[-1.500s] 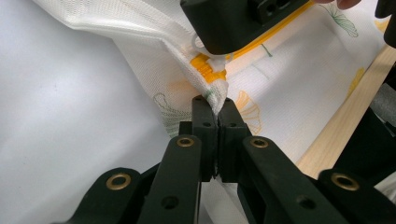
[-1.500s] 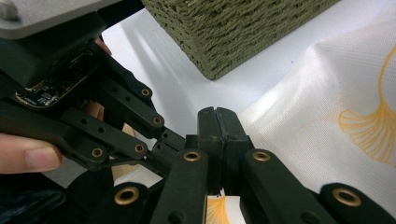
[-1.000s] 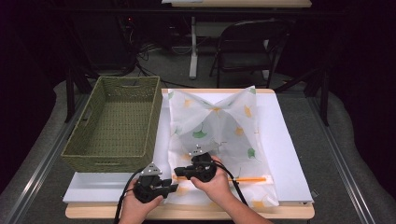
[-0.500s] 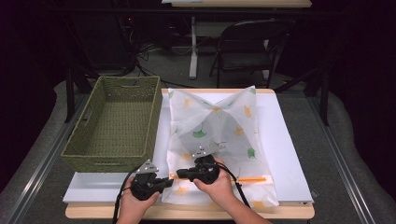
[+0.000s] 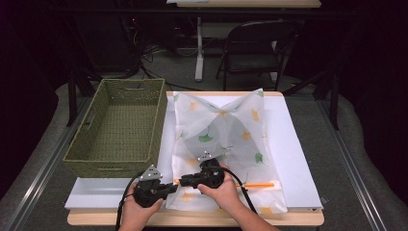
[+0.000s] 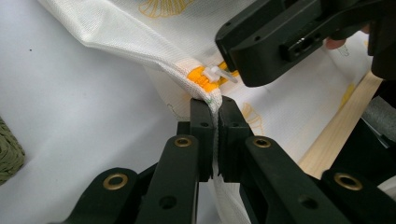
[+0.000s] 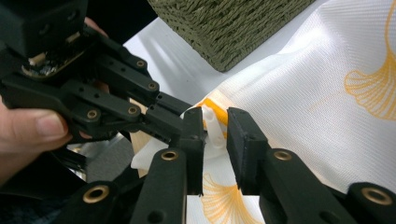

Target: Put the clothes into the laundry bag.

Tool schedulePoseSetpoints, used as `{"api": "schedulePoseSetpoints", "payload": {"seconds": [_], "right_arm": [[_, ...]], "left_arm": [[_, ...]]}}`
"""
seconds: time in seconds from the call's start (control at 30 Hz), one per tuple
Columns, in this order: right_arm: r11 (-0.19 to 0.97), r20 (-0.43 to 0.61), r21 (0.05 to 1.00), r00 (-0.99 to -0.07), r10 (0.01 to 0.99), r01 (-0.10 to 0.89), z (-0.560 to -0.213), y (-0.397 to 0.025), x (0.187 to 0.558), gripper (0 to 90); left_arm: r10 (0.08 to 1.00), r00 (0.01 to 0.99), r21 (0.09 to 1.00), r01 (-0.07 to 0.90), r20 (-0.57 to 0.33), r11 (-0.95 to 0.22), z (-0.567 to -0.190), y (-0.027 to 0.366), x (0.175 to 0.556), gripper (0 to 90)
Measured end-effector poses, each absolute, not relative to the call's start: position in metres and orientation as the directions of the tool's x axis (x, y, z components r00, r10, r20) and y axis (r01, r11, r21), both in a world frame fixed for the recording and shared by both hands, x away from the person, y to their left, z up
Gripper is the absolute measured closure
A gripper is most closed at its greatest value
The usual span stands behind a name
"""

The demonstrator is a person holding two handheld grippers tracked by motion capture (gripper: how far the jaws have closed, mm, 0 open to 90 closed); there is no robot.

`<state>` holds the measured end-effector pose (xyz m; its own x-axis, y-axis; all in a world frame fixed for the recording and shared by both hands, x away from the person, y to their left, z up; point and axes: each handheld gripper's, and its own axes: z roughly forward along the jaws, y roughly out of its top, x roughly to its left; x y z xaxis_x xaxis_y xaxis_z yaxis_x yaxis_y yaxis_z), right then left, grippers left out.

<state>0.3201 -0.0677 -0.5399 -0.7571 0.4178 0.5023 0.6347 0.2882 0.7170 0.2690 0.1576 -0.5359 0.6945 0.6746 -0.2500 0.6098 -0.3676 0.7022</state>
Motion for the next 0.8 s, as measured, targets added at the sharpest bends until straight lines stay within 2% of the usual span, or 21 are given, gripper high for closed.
{"api": "schedulePoseSetpoints", "payload": {"seconds": [0.13,0.3,0.57,0.8], "right_arm": [[0.261,0.562,0.687,-0.724,0.401,0.678,-0.5435,-0.0679,0.3244,68.4],[0.237,0.614,0.66,-0.694,0.376,0.713,-0.5475,-0.0694,0.328,68.6],[0.194,0.699,0.617,-0.644,0.31,0.763,-0.5486,-0.0689,0.3303,77.0],[0.193,0.703,0.613,-0.64,0.31,0.766,-0.5486,-0.0697,0.3313,86.4]], "left_arm": [[0.67,0.698,0.708,0.605,-0.252,-0.364,-0.534,0.1596,0.2683,87.3],[0.668,0.699,0.714,0.603,-0.257,-0.356,-0.5313,0.1623,0.2676,87.4],[0.664,0.704,0.714,0.599,-0.254,-0.362,-0.5312,0.1622,0.267,87.4],[0.668,0.702,0.719,0.594,-0.246,-0.36,-0.5306,0.1609,0.2665,87.4]]}}
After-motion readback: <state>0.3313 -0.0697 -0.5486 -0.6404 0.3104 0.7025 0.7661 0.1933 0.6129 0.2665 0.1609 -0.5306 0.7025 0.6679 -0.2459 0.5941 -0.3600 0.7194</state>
